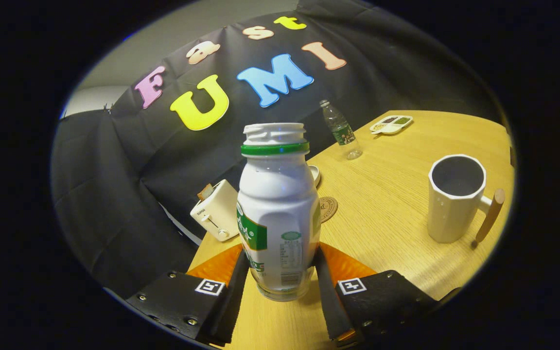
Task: Take the bottle from table, then pour the juice into the cup, finally place the bottle on the coaster
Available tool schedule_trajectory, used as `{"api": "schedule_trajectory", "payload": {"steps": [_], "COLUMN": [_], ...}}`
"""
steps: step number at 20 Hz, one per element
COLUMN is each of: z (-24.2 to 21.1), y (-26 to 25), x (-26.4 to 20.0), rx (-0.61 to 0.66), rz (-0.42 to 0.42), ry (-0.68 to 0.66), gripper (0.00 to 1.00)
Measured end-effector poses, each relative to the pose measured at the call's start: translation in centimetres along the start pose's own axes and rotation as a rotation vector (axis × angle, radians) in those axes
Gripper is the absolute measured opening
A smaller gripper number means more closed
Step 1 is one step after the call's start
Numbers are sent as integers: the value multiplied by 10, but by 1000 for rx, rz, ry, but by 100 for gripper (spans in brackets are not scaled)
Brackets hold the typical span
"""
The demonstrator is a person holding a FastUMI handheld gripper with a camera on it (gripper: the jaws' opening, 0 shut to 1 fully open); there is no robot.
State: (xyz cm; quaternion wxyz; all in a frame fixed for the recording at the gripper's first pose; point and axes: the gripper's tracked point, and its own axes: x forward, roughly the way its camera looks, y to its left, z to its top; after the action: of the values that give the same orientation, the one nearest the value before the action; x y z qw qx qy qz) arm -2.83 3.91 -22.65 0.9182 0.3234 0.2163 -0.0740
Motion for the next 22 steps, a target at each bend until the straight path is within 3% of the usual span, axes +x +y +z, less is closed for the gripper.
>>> {"api": "schedule_trajectory", "payload": {"steps": [5, 22], "z": [6, 8], "y": [-24, -74], "x": [-8, -17], "rx": [152, 481], "rz": [-27, -90], "ry": [-29, -21], "gripper": [70, 70]}}
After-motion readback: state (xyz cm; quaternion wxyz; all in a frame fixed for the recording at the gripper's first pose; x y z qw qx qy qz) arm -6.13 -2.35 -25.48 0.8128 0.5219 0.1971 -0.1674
